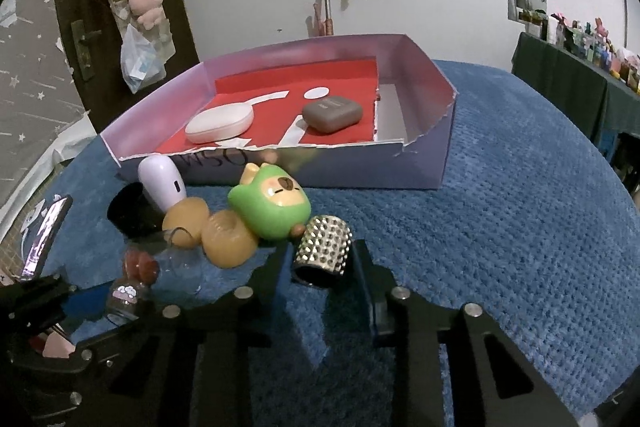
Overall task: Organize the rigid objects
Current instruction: 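Grasp the silver studded cylinder with the right tool while the left tool grasps the dark glass jar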
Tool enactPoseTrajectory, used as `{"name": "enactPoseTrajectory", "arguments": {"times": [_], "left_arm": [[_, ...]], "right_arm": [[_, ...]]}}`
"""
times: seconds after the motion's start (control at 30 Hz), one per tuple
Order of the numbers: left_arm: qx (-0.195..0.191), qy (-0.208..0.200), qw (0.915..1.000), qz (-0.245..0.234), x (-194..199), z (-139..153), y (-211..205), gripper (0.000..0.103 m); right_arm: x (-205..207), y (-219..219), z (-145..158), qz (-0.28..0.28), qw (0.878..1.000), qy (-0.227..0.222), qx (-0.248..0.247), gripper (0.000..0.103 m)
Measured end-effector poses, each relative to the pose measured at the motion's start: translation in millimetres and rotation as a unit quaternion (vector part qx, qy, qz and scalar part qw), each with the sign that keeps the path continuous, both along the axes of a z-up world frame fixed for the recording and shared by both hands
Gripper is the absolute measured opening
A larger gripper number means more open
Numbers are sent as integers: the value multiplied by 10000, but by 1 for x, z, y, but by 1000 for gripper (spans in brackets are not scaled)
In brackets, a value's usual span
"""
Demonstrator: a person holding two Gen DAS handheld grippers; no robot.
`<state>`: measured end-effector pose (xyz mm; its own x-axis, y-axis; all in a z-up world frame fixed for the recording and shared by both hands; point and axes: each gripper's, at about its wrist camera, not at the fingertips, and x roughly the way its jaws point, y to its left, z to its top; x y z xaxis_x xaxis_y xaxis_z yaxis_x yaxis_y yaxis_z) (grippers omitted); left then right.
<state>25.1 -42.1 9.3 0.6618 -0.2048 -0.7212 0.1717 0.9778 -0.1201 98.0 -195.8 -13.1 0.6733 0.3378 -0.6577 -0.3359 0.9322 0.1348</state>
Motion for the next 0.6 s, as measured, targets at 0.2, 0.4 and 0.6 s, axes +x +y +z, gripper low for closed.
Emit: {"name": "enactPoseTrajectory", "arguments": {"times": [0.2, 0.4, 0.6], "left_arm": [[-33, -67, 10000, 57, -3, 4, 5, 37], [-102, -181, 9997, 119, -6, 11, 13, 36], [-164, -240, 9994, 174, -8, 13, 19, 35]], "right_arm": [[-3, -5, 7, -14, 9999, -30, 160, 28], [-12, 1, 15, 137, 9995, -115, 244, 27], [-18, 7, 22, 271, 9989, -181, 327, 27]]}}
